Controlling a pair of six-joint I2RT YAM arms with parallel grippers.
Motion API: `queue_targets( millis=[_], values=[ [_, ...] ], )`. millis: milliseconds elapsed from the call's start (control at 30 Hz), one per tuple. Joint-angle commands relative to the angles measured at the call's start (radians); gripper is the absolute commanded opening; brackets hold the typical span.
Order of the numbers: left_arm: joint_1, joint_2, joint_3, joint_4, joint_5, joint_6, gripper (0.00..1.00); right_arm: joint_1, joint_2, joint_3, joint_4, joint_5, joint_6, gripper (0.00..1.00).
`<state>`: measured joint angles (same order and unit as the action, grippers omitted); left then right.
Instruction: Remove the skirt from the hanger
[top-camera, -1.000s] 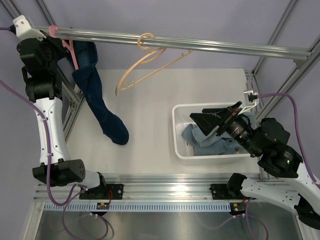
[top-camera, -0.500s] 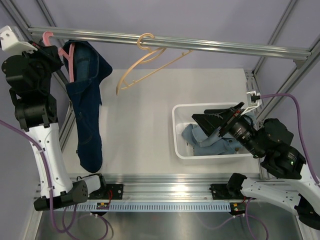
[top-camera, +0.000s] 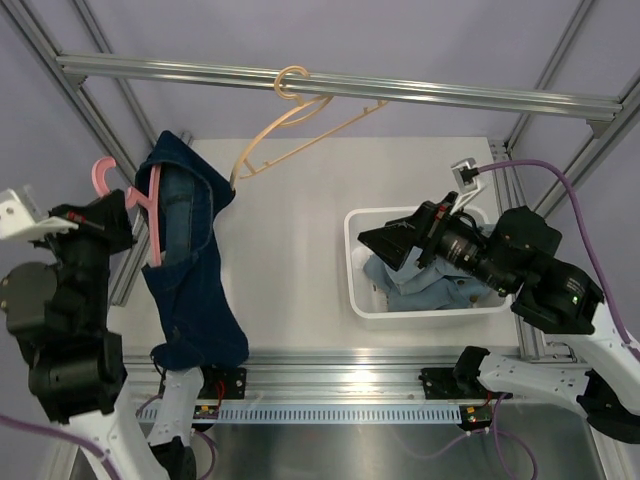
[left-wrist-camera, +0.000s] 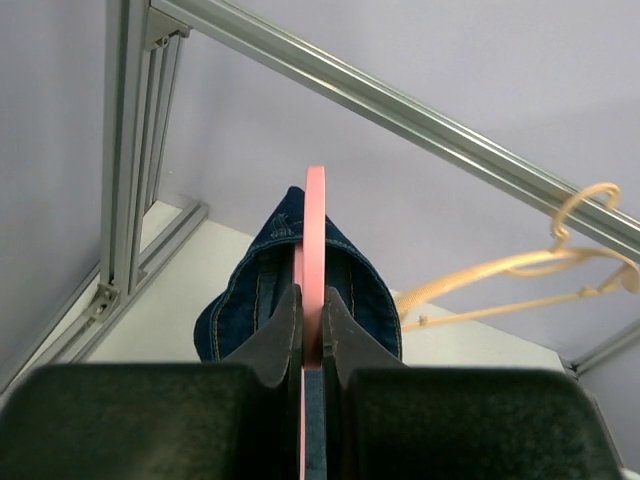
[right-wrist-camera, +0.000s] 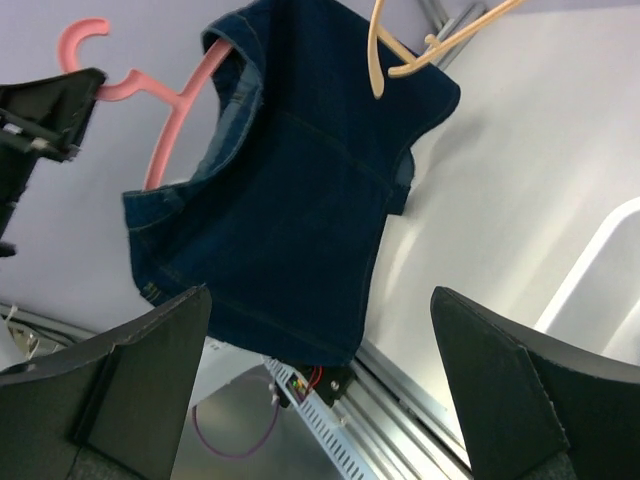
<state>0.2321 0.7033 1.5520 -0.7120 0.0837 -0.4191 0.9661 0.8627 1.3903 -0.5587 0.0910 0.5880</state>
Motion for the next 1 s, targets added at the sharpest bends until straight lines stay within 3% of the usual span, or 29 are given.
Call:
queue_targets(
  millis=[0,200,333,467,667,800,967],
  values=[
    [-0.025,-0.067,0.077,-0.016,-0.027,-0.009,0.0,0.005,0.03,0.065,-0.086,-0.088,0.021,1.0],
    [-0.025,-0.085,0.154,-0.152,0.028,-0.053,0.0,0.002,0.068,0.137,-0.138,-0.163,0.039,1.0],
    [-0.025,-0.087,0.155,-0.164,0.14,-0.113,0.0,-0.001,0.159,0.174,-0.113,-0.377,0.044,1.0],
    [-0.025,-0.111,0.088,-0.109,0.246,-0.21,0.0,-0.003,0.22,0.185,0.041,-0.533,0.1,0.99],
    [-0.025,-0.143,0.017,-0.066,0.34,-0.283,0.0,0.048,0.321,0.187,0.297,-0.501,0.301,0.91],
    [-0.025,-0.145,0.045,-0.087,0.349,-0.285,0.0,0.201,0.438,0.312,0.269,-0.286,0.325,0.89],
    [-0.025,-0.162,0.056,-0.104,0.358,-0.29,0.0,0.246,0.533,0.351,0.304,-0.206,0.42,0.84]
  ],
)
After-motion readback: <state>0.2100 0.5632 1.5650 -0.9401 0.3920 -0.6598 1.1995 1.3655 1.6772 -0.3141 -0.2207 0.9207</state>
